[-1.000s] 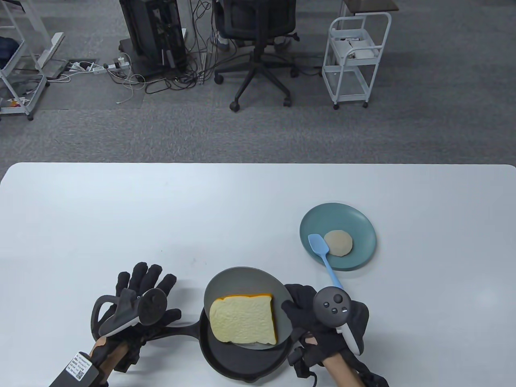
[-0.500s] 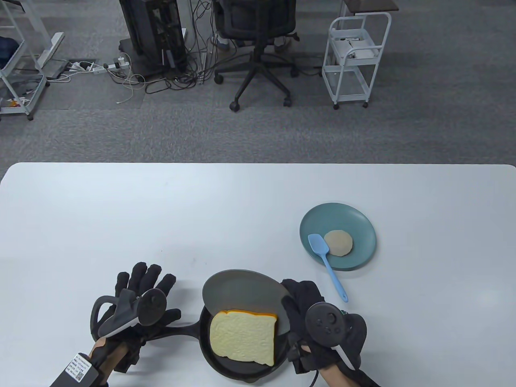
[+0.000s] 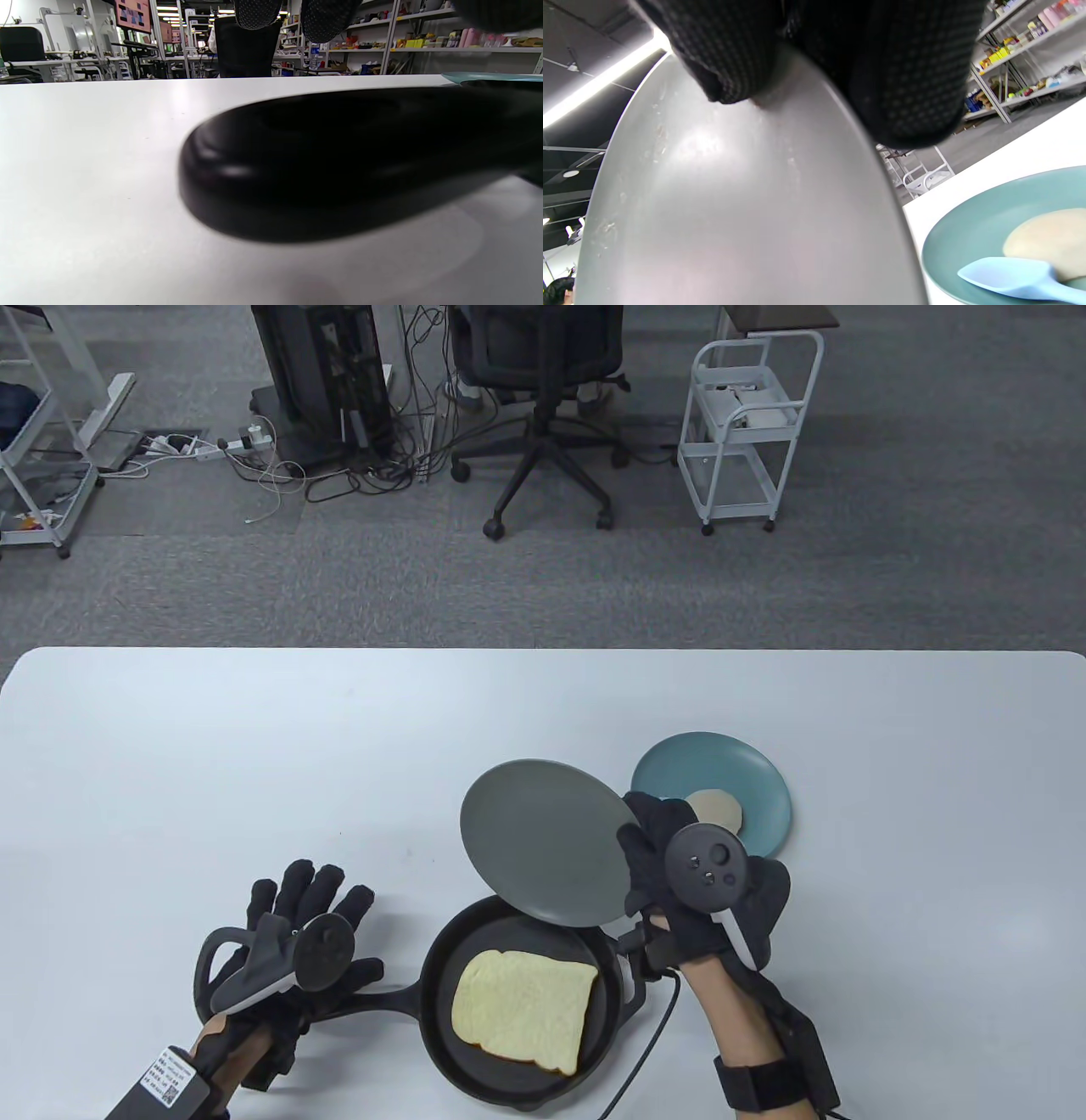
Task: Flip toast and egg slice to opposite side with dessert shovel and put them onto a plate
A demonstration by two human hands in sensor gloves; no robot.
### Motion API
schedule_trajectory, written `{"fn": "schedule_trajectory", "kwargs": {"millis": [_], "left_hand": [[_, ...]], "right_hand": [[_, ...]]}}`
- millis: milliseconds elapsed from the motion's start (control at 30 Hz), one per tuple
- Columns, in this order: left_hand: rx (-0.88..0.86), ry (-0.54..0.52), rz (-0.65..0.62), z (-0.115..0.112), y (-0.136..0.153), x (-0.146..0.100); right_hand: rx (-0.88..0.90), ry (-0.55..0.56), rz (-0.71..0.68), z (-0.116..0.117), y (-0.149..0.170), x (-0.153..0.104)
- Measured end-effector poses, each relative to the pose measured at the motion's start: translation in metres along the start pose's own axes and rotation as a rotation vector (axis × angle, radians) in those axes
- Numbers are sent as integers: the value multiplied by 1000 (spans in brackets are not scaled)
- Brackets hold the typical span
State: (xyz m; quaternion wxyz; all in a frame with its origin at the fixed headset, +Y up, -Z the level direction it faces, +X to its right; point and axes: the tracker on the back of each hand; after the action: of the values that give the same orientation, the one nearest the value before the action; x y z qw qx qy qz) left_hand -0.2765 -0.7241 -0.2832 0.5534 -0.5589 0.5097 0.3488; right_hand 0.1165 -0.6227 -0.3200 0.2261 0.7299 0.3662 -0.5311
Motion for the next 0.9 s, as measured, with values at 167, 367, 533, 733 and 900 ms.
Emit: {"fn": "schedule_trajectory", "kwargs": {"millis": [167, 367, 533, 733, 900], "left_hand": [[2, 1, -7, 0, -1, 0], [4, 5, -6, 0, -1, 0], [1, -4, -5, 1, 0, -1], [-2, -19, -7, 4, -1, -2], [19, -1, -12, 1, -3, -1]], "right_hand": [[42, -10, 51, 6, -9, 26], [105, -50, 150, 27, -20, 56], [197, -101, 307, 57, -14, 77], [253, -178, 592, 106, 9, 85], [275, -225, 750, 146, 29, 70]]}}
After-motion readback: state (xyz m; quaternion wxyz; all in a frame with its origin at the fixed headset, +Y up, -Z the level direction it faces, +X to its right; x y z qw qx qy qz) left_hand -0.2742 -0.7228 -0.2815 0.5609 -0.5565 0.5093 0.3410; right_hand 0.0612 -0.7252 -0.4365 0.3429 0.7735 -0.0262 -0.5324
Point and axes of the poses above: the tracker on the back of each hand, its own y axis roughly to the little-finger side, its own x axis roughly from the wrist to the fingertips, z = x × y, and after that the axes turned 4 degrees about x, right-handed
